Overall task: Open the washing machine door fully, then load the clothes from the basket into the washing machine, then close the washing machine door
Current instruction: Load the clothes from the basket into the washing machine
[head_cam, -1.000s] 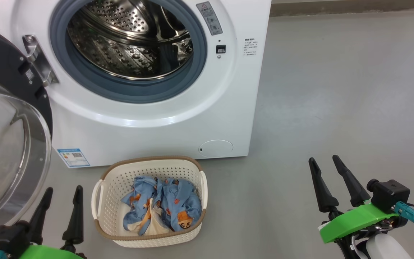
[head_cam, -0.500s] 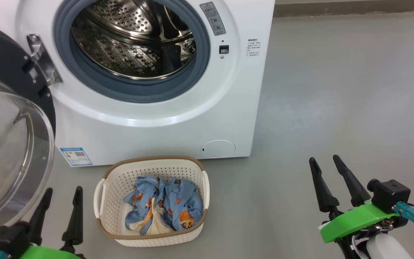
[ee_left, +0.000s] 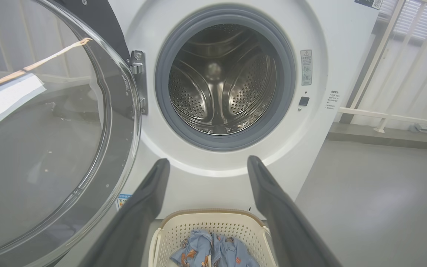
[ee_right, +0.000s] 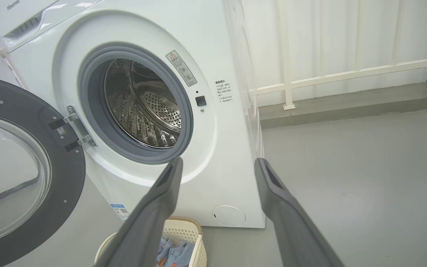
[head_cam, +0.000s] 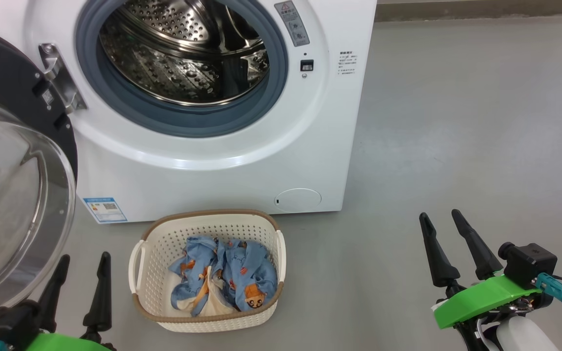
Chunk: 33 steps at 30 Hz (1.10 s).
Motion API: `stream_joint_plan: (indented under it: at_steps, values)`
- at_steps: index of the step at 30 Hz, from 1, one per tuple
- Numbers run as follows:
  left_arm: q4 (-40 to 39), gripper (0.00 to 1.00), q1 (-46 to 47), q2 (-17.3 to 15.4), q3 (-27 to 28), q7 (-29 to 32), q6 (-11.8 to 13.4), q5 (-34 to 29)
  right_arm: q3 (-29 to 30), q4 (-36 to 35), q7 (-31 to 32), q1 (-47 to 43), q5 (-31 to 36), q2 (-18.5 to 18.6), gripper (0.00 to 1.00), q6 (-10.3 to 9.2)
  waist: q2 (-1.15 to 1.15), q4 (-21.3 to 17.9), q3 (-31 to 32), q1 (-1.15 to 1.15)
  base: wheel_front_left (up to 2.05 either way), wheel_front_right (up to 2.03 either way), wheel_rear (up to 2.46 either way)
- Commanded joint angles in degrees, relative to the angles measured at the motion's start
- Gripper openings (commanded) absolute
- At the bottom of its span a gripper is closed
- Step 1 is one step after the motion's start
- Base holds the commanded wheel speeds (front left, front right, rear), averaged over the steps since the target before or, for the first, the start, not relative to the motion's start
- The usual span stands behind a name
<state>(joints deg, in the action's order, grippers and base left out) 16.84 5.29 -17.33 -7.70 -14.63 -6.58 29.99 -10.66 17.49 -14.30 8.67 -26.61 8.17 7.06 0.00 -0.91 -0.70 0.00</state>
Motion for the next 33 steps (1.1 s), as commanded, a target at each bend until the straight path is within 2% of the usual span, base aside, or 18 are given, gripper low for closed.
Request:
stream_joint_plan:
  at_steps: [1,21,33]
  values:
    - [-0.8,1.00,1.4,-1.5,2.5,-0.4,-0.3,-0.5,-0.7,-1.6,-0.7,1.1,0.2,0.2,1.00,0.43,0.00,0.0,-0.1,0.00,0.00,0.00,0.00]
    - [-1.0,1.00,1.5,-1.4,2.6,-0.4,-0.7,-1.0,-0.5,-1.7,-0.7,1.2,0.5,-0.2,1.00,0.43,0.00,0.0,-0.7,0.00,0.03,-0.03,0.00]
    - [-1.3,1.00,1.5,-1.3,2.5,-0.4,-0.8,-1.0,-0.5,-1.6,-0.7,1.4,0.4,0.0,1.00,0.43,0.00,0.3,-0.7,0.00,1.18,-1.18,0.00]
